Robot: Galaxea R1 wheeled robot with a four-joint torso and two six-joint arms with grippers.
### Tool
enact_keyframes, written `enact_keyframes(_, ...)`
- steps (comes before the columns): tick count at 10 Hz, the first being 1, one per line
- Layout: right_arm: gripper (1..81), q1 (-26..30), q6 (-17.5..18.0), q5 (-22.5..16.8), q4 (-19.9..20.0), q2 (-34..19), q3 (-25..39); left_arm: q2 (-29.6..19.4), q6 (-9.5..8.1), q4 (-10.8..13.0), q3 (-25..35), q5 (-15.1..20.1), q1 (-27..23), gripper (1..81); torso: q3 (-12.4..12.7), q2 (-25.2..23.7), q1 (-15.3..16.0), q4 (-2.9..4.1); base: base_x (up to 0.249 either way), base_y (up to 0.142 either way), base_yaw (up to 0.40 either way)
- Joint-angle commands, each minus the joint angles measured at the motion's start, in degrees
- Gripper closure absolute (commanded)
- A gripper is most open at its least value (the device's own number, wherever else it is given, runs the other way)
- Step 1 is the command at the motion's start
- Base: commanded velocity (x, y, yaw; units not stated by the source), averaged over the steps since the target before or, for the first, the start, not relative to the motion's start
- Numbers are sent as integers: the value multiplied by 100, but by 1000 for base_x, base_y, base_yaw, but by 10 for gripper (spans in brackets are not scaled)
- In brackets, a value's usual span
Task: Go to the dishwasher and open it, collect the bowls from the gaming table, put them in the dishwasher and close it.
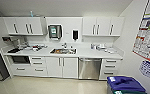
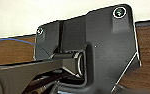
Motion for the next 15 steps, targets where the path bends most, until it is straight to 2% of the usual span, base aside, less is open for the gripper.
enact_keyframes(1, 10, 259, -30, -346, 34, -128, 47, -107, 15, 79, 77, 253, -258, 10, 0, 0, 0, 0, 106, 0, 0)
enact_keyframes(9, 10, 277, -30, -346, 25, -136, 82, -107, 7, 70, 68, 245, -258, 10, 0, 0, -2, 0, 117, 0, 0)
enact_keyframes(15, 10, 277, -30, -337, 17, -172, 91, -99, 7, 71, 77, 236, -258, 10, 0, 0, -2, 0, 168, 0, 0)
